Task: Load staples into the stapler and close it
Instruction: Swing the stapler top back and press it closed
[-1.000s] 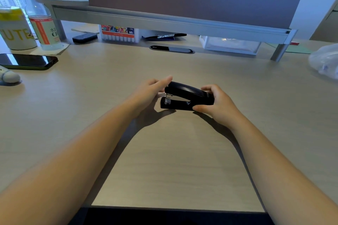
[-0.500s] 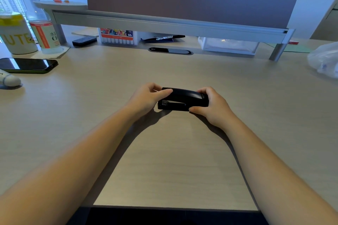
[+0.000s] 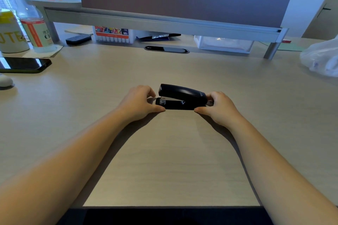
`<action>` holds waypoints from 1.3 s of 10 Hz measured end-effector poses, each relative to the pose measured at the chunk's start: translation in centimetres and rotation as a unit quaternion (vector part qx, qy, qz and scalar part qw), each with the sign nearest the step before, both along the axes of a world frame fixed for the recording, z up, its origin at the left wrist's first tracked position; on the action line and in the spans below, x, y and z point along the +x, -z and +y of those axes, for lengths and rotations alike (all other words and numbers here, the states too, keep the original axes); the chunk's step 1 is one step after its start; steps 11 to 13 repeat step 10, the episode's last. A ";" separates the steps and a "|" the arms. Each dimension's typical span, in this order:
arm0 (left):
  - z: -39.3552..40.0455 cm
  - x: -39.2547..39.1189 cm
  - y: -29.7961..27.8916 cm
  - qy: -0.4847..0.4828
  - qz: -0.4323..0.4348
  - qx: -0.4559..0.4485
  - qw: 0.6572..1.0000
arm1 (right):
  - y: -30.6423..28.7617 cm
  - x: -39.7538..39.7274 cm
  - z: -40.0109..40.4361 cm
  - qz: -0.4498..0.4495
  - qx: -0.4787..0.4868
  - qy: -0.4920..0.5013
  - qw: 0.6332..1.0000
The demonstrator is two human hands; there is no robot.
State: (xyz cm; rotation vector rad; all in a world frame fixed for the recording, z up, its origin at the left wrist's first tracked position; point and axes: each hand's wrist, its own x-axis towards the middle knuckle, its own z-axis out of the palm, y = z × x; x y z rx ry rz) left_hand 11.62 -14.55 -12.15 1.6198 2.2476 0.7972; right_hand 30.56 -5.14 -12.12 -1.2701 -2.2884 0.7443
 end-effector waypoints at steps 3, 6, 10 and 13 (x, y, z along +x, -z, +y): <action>4.6 -2.5 0.2 -0.033 0.047 -0.004 0.998 | -0.8 -3.2 3.7 -0.026 0.009 0.011 1.000; 14.2 -7.8 0.5 -0.063 0.020 -0.006 0.998 | 0.2 -10.2 12.6 0.011 0.031 0.036 0.999; 17.6 -9.5 0.6 -0.093 0.035 -0.006 0.995 | 1.2 -12.5 16.1 0.008 0.058 0.049 0.997; 17.6 -9.5 0.6 -0.093 0.035 -0.006 0.995 | 1.2 -12.5 16.1 0.008 0.058 0.049 0.997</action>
